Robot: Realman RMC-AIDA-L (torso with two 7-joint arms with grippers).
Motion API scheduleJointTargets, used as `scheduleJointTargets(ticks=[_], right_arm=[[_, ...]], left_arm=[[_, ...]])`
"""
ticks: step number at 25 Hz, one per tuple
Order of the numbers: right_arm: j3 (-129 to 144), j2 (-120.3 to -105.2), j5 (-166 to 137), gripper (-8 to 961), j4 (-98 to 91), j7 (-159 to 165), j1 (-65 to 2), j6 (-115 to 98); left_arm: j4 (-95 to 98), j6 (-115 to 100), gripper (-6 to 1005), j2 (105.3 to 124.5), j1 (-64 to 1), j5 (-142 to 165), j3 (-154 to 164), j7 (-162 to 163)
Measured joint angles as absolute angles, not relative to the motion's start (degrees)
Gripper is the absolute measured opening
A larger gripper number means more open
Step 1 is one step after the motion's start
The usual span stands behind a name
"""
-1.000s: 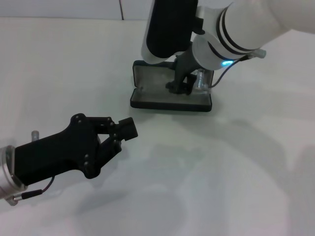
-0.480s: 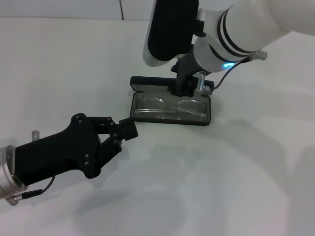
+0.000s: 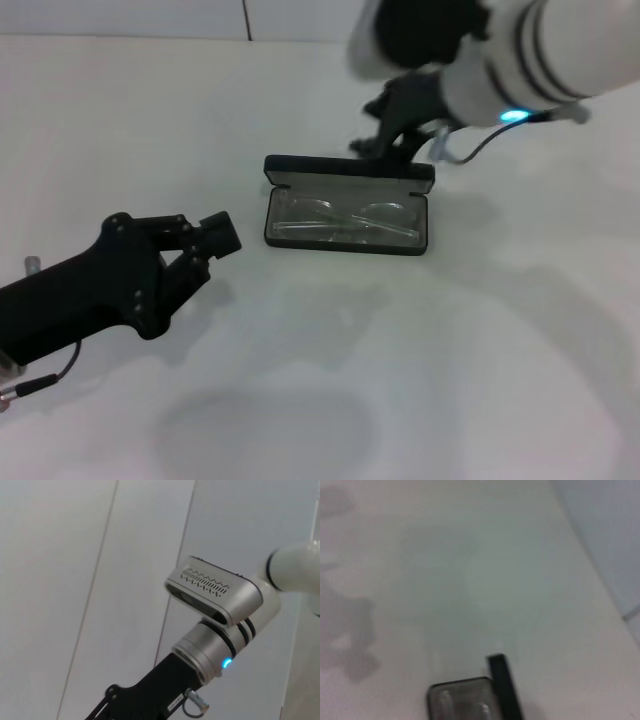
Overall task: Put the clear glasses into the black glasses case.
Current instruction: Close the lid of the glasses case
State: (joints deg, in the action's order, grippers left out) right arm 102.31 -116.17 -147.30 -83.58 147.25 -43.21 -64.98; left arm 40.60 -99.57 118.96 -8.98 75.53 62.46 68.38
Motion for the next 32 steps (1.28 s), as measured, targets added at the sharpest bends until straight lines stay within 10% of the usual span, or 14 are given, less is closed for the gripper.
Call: scheduleJointTargets(ticks=[13, 32], right_arm=[[82.09, -115.62, -102.45, 398, -83.25, 115.37, -16.37, -57.14], [51.95, -115.38, -81.39, 405, -32.25, 75.31, -18.21, -95.98]], left_arm=[[40.52, -99.14, 83, 119.37, -12.39, 75.18, 60.72, 68.74], [25.57, -69.4, 83, 119.76, -38.82, 75.55, 67.31, 73.79]])
